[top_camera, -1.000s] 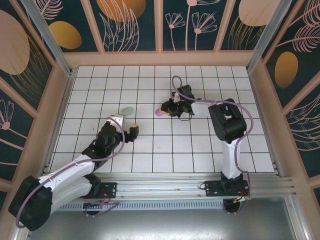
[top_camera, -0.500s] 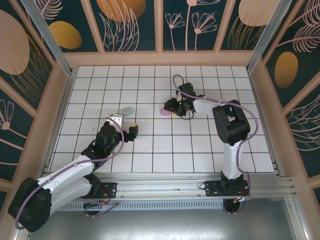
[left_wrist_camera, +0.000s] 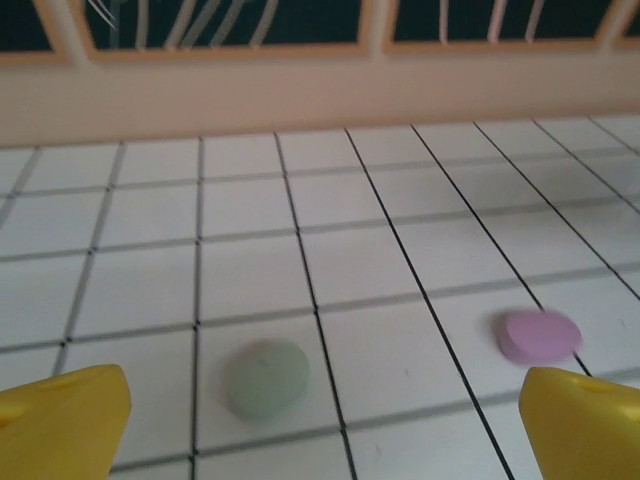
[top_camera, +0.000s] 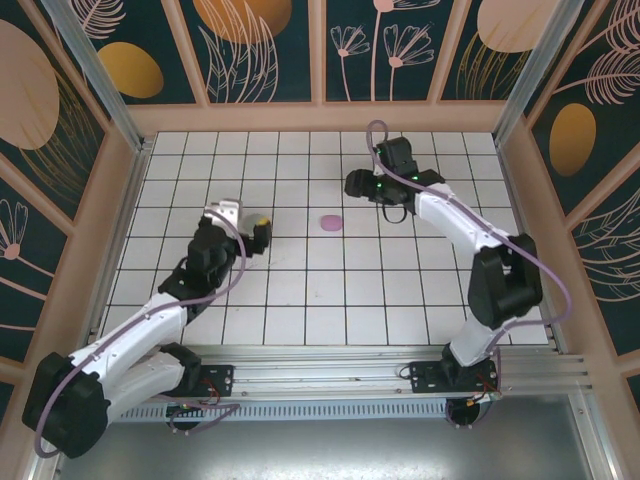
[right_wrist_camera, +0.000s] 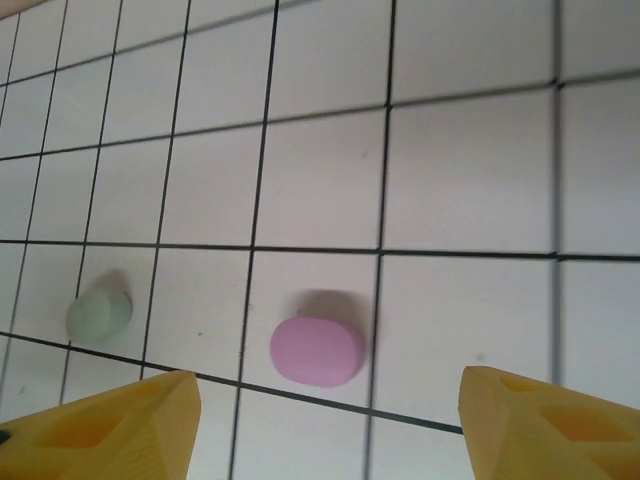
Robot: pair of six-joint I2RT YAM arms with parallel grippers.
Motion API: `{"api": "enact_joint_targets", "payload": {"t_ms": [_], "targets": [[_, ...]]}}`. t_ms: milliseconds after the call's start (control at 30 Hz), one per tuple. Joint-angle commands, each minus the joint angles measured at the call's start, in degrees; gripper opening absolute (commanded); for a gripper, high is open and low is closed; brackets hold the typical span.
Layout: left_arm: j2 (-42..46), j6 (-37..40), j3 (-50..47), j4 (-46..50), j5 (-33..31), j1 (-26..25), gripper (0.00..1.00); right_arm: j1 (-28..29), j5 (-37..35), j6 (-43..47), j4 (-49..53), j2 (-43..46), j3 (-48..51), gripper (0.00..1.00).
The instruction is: Insert wireless bluetooth earbuds into charging case
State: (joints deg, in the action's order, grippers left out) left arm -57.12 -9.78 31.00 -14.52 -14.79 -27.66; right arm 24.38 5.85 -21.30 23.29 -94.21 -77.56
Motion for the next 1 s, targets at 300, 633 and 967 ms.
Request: {"api": "enact_joint_targets", "payload": {"t_ms": [300,633,967], "targets": [[-13.7,-7.3,7.3,-13.6,25.6,20.8,0.99,-5.6,-17.5,14.2,-12.8,25.6,22.4,0.95],[-9.1,0.2,-13.5,-39.9,8.3,23.1,0.99,-17.8,-20.4,13.4,-42.4,32.5,48.3,0.99],[-8.8,5.4,-26.5,-51.4,-2.2,23.1,0.99,-20.3,-12.8,19.6,-72.0,22.1,59.5,0.99]]}}
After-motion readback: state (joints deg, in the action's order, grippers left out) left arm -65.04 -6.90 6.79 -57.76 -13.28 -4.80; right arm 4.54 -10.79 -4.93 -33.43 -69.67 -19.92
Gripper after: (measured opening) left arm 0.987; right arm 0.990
